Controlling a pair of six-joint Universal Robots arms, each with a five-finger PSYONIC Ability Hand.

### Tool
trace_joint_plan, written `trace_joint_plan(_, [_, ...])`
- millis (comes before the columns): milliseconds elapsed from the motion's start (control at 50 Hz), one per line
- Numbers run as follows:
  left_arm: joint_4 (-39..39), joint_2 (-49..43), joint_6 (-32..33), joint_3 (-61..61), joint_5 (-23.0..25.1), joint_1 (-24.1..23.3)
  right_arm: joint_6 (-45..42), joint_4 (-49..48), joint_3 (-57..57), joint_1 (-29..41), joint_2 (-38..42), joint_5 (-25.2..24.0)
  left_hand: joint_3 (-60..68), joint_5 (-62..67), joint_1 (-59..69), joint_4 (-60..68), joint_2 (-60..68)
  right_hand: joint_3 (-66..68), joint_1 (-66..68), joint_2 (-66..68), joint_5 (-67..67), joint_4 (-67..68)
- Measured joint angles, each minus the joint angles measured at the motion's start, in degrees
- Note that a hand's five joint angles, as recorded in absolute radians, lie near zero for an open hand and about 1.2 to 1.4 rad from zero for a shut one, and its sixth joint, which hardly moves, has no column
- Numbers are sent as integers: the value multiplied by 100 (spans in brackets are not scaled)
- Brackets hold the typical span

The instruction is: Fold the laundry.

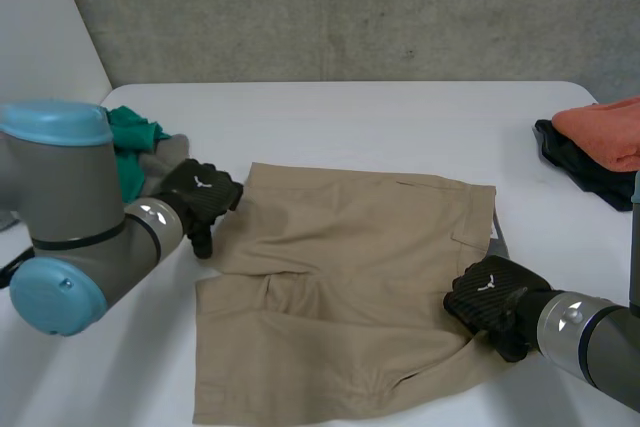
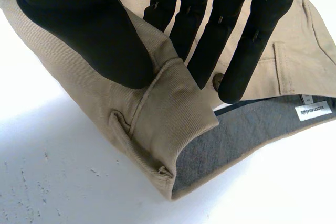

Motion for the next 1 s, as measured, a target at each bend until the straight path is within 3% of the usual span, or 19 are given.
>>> trace_joint_plan(100, [108,-377,81,87,92,-16,0,4,15,0,-5,0,0,1,0,0,0,0,0,0,0,0])
trace_joint_plan(180, [237,-810,243,274,127,-3,3,7,20,-7,-15,0,507,653,697,624,583,0,0,0,0,0])
trace_joint_plan(260, [332,-980,303,354,95,25,6,9,24,-26,-23,-1,3494,3535,3706,3590,3607,0,0,0,0,0])
trace_joint_plan(440, [549,-555,311,48,-353,115,-2,-5,26,-83,-12,-20,3766,3700,3705,3902,3899,0,0,0,0,0])
trace_joint_plan(540, [611,-362,675,-213,-689,103,-9,-3,26,-67,0,-8,3766,3700,3705,3903,3899,0,0,0,0,0])
trace_joint_plan(600, [605,-341,965,-302,-783,65,1,3,26,-42,-8,-3,3701,3654,3621,3803,3742,0,0,0,0,0])
trace_joint_plan(620, [604,-336,1045,-317,-801,50,4,5,26,-33,-13,-1,2722,2857,2699,2925,2808,0,0,0,0,0])
trace_joint_plan(640, [600,-328,1117,-327,-813,36,6,5,26,-26,-17,-1,2722,2857,2699,2925,2808,0,0,0,0,0])
trace_joint_plan(660, [597,-313,1207,-334,-825,12,11,7,25,-10,-28,0,858,907,487,909,919,0,0,0,0,0])
trace_joint_plan(720, [593,-217,1295,-338,-842,-25,21,9,21,20,-61,-4,-83,-40,-183,-47,-46,0,0,0,0,0])
trace_joint_plan(840, [567,387,1006,-498,-853,-65,115,-14,-9,75,-202,-39,-366,-352,-276,-350,-302,0,0,0,0,0])
trace_joint_plan(1000, [449,1646,48,-1430,-627,-325,477,-132,-109,41,-405,-180,-366,-347,-276,-342,-302,0,0,0,0,0])
